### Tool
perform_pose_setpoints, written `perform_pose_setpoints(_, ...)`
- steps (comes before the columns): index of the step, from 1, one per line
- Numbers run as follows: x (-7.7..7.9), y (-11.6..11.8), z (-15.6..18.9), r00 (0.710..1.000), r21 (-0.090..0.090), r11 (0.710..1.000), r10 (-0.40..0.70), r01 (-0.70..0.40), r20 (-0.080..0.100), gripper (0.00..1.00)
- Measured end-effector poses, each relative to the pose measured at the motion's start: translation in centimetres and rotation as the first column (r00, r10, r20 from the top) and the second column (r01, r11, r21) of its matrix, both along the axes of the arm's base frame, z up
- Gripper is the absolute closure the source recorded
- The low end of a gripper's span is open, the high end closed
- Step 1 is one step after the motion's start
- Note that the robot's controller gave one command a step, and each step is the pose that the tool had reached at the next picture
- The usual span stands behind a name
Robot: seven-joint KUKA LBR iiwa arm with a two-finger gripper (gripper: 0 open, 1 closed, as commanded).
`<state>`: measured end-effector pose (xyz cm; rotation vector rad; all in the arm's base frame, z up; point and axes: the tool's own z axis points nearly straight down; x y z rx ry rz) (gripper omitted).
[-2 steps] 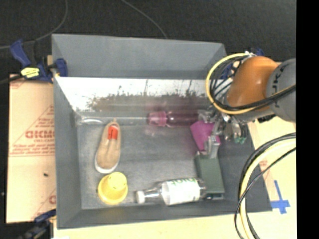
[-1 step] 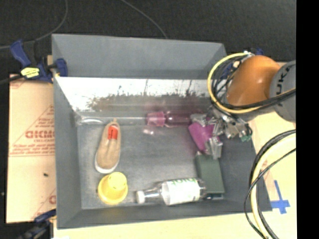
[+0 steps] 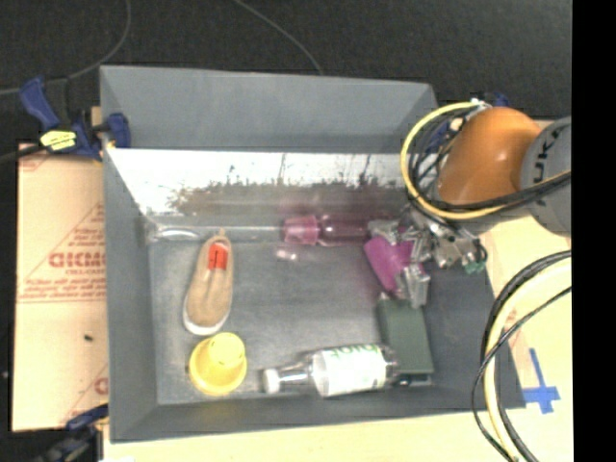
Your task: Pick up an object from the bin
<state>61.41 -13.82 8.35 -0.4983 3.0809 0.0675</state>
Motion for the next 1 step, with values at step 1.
perform_pose_setpoints(1,0.08,-0.09,-0.02,1.000,0.008,1.000,-0.007,0.007,-0.005,1.00)
